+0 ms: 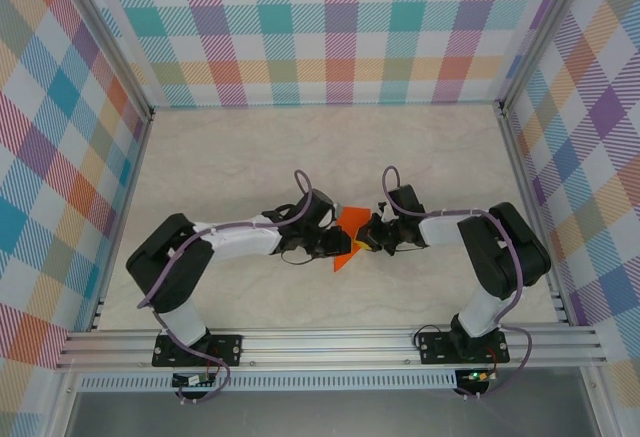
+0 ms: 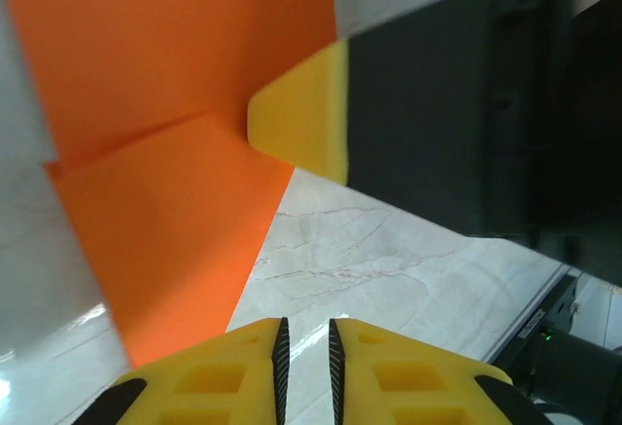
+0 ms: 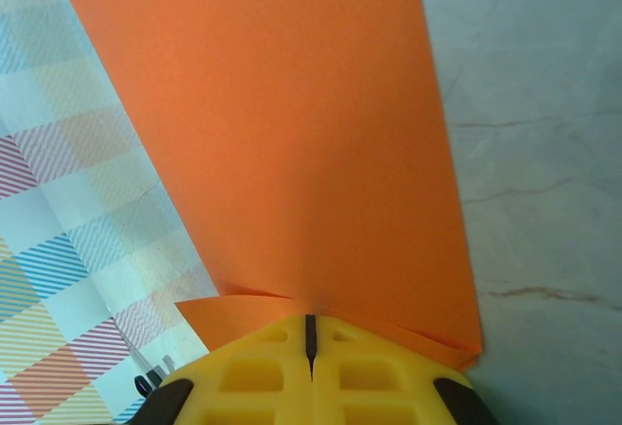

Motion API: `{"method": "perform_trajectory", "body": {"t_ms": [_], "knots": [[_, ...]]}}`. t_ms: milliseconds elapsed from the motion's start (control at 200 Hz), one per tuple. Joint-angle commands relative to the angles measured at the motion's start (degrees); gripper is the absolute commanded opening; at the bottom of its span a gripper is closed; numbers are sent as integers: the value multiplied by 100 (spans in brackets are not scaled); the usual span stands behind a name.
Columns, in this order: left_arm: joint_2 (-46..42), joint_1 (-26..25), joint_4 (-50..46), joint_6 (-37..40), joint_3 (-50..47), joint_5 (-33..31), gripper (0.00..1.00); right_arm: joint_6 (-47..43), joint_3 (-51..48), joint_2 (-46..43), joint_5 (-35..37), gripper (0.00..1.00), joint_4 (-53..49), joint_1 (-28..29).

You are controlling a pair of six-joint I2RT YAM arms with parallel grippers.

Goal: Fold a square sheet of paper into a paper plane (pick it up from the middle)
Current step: Third fold the triangle at the center of the table.

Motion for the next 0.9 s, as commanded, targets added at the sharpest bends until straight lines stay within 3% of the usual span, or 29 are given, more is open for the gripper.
{"method": "perform_trajectory", "body": {"t_ms": [0, 185, 460, 900], "knots": [[351, -31, 433, -459, 133, 312, 19, 142, -163, -7, 287, 5, -211, 26], [609, -33, 780, -731, -43, 236, 18, 103, -167, 83, 216, 5, -164, 25], [495, 13, 393, -643, -154, -63, 17, 34, -191, 124, 252, 5, -211, 25], [215, 153, 125, -659, -764, 182, 15, -99, -203, 106, 464, 5, -476, 25]]}}
